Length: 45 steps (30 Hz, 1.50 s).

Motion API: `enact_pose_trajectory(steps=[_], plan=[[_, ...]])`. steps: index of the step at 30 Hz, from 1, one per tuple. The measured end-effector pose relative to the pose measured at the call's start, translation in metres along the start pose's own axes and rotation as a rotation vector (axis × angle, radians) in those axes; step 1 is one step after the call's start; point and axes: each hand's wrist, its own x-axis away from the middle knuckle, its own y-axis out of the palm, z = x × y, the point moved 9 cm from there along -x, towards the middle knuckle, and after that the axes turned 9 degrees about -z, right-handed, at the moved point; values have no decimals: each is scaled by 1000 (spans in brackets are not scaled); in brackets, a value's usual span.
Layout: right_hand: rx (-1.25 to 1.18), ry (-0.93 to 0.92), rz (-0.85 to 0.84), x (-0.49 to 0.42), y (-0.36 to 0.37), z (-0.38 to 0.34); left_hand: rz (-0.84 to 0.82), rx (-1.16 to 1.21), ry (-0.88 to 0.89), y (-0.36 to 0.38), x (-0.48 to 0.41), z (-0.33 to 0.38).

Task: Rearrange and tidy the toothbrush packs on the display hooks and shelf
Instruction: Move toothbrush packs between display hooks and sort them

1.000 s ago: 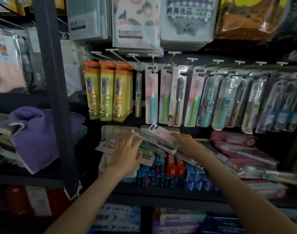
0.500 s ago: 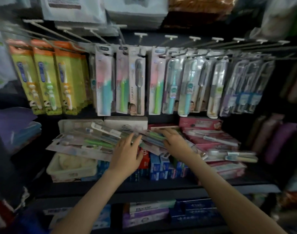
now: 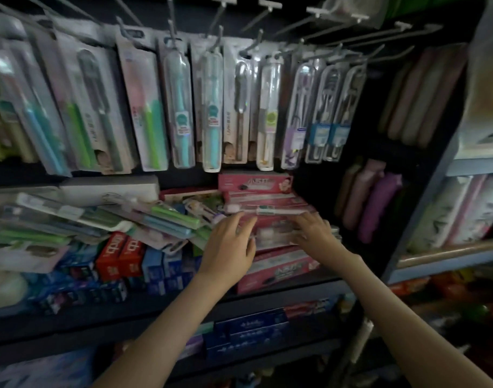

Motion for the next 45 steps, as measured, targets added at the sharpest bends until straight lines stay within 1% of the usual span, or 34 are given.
enact_pose_trajectory(steps=[3, 6, 9, 11, 13, 15, 16, 18, 20, 23, 26, 29, 31, 33, 35, 37, 40, 42, 45], plan=[[58, -50, -17, -1, 9, 1, 12, -45, -13, 10, -10, 11], [34, -91, 44, 2, 4, 2, 57, -84, -3, 11, -15, 14], [-75, -129, 163, 12, -9, 0, 112, -110, -24, 6, -16, 14], [-151, -171, 274, 23, -22, -3, 171, -50, -77, -4, -12, 17], [-230, -214, 368, 33, -35, -10, 191, 147, -192, -10, -7, 15], [-296, -254, 432, 41, -47, -24, 153, 426, -336, -6, -5, 8], [-316, -279, 460, 43, -52, -33, 136, 546, -379, -3, -4, 6], [-328, -327, 500, 47, -59, -55, 150, 744, -376, -3, -3, 5], [-335, -361, 511, 46, -61, -74, 216, 932, -352, -11, 2, 1], [-332, -397, 492, 42, -60, -93, 267, 1120, -378, -19, 10, -12], [-289, -444, 470, 39, -57, -110, 290, 1203, -429, -21, 16, -26], [-300, -478, 386, 36, -51, -118, 307, 1265, -477, -19, 24, -42], [-330, -423, 347, 35, -47, -103, 287, 1277, -503, -18, 30, -52], [-318, -318, 340, 36, -42, -73, 255, 1263, -517, -15, 37, -59], [-177, -221, 329, 35, -30, -46, 215, 1254, -516, -10, 42, -63], [-45, -124, 221, 30, -10, -27, 180, 1229, -506, -5, 44, -62], [65, -11, 48, 22, 14, -12, 132, 1212, -495, 0, 43, -55], [113, 35, 14, 19, 18, -9, 105, 1212, -485, 1, 41, -49], [161, 67, 7, 17, 17, -9, 67, 1215, -475, 1, 43, -47]])
